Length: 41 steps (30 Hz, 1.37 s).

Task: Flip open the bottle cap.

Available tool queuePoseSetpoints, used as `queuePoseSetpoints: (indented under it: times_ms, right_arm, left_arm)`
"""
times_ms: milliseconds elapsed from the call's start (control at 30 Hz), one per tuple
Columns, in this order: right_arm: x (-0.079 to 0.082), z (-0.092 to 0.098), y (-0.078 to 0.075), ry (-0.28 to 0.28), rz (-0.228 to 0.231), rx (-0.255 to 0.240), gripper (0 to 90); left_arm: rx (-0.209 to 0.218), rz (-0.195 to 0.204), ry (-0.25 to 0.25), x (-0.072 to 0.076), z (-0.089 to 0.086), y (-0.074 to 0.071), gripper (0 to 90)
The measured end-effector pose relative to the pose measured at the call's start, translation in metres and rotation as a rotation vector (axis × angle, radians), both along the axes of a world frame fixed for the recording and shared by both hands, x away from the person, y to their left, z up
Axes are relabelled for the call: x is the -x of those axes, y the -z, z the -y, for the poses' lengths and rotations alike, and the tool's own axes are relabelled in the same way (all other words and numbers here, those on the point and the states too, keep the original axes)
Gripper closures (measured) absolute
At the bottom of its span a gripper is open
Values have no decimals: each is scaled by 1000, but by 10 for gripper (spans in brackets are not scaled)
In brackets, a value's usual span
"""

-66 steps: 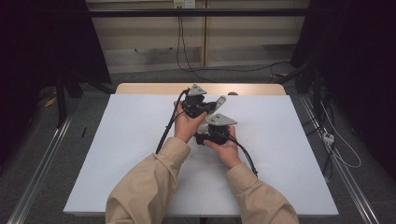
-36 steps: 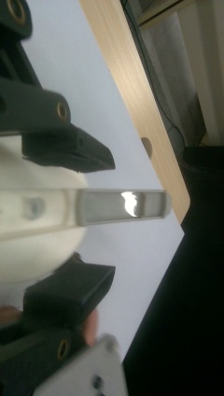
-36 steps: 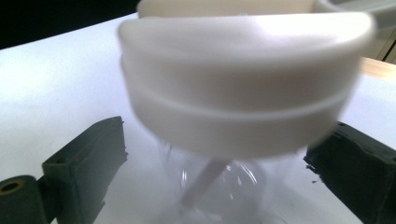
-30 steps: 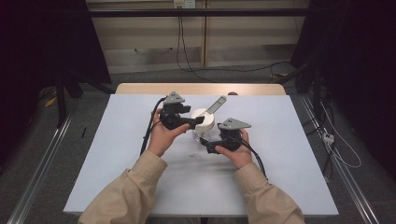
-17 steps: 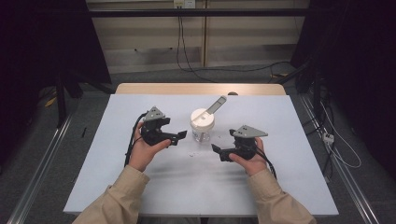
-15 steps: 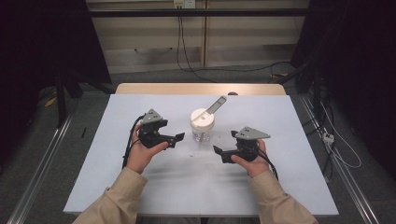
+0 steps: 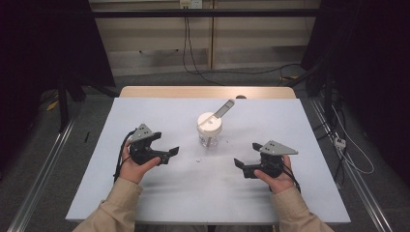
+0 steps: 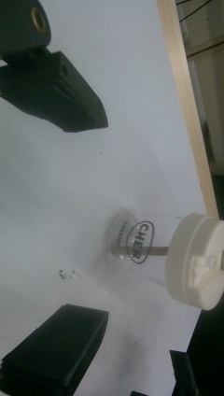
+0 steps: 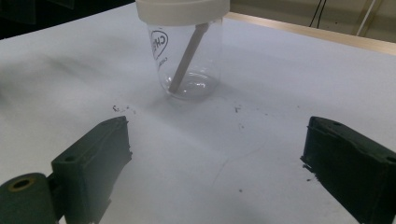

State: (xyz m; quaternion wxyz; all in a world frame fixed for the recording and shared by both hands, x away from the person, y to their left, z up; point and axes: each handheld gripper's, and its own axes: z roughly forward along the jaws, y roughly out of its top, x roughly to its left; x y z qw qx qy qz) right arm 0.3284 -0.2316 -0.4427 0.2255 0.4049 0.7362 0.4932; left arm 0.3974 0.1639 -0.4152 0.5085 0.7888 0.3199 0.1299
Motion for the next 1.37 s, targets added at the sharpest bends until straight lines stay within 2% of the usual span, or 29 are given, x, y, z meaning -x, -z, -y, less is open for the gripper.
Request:
queuePoseSetpoints:
  times_ms: [233,333,500,600,700,900,1100,1367]
  right_arm:
    - [12,7,0,4,12,13,73]
    - [18,9,0,4,17,25,76]
    - [24,15,2,13,10,10,75]
    - [29,18,3,14,17,12,76]
    - [32,21,4,18,20,23,75]
    - [39,26,4,20,23,14,75]
    - [43,35,6,42,18,5,75]
    - [41,38,8,50,18,9,75]
  left_arm:
    - [12,-23,13,14,-23,9,70]
    - [8,-23,-2,19,-33,12,70]
    - [15,-36,-27,25,-50,16,71]
    - [6,-31,-29,28,-55,18,71]
    - [4,-31,-29,29,-58,18,71]
    - [-14,-20,-29,32,-60,19,71]
    - [-21,-26,-35,33,-63,21,70]
    - [-27,-23,-31,33,-62,22,68]
